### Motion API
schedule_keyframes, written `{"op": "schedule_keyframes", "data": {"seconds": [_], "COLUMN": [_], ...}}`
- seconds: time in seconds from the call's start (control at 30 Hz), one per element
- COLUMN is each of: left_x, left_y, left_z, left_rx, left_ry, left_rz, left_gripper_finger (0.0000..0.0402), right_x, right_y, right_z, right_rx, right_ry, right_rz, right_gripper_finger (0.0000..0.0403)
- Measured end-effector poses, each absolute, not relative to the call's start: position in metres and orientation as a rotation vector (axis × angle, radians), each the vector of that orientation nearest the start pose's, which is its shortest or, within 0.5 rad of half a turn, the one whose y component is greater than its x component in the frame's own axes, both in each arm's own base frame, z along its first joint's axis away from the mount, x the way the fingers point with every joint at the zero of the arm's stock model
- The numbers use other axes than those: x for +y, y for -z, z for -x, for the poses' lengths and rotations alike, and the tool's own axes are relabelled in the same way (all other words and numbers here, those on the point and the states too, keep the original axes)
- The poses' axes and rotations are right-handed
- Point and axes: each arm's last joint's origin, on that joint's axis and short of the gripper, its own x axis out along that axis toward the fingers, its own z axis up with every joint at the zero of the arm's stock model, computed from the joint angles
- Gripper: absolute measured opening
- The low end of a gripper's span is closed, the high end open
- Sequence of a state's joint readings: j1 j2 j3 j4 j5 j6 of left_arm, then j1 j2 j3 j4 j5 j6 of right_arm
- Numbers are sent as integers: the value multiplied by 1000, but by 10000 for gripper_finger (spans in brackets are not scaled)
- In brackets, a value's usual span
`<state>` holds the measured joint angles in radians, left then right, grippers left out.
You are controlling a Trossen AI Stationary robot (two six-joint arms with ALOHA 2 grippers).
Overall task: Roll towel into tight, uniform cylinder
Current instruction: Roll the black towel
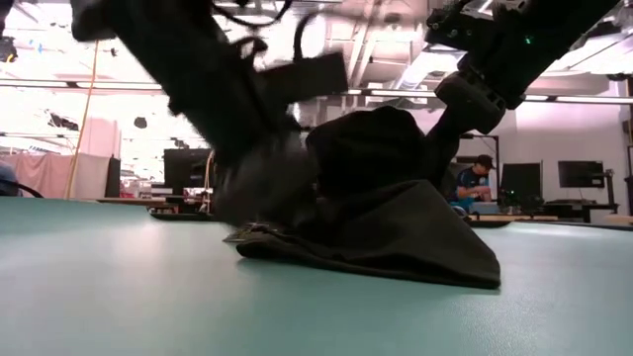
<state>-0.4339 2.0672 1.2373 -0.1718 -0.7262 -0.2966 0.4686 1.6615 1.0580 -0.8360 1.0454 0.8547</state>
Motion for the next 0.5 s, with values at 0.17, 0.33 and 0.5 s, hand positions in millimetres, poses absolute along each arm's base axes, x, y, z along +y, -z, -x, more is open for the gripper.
{"op": "schedule_keyframes", "data": {"seconds": [0.17, 0.33, 0.5], "left_x": [-150, -150, -143], "left_y": [-118, -122, -119], "left_z": [-375, -373, -375], "left_rx": [752, 744, 764], "left_ry": [-480, -507, -509], "left_rz": [-290, -301, -278], "left_gripper_finger": [160, 124, 41], "right_x": [109, 109, 109], "right_y": [-195, -195, -195], "right_z": [-271, -271, -271], "right_rx": [727, 725, 724], "right_ry": [832, 833, 833], "right_rz": [231, 227, 226], "right_gripper_finger": [1, 2, 3]}}
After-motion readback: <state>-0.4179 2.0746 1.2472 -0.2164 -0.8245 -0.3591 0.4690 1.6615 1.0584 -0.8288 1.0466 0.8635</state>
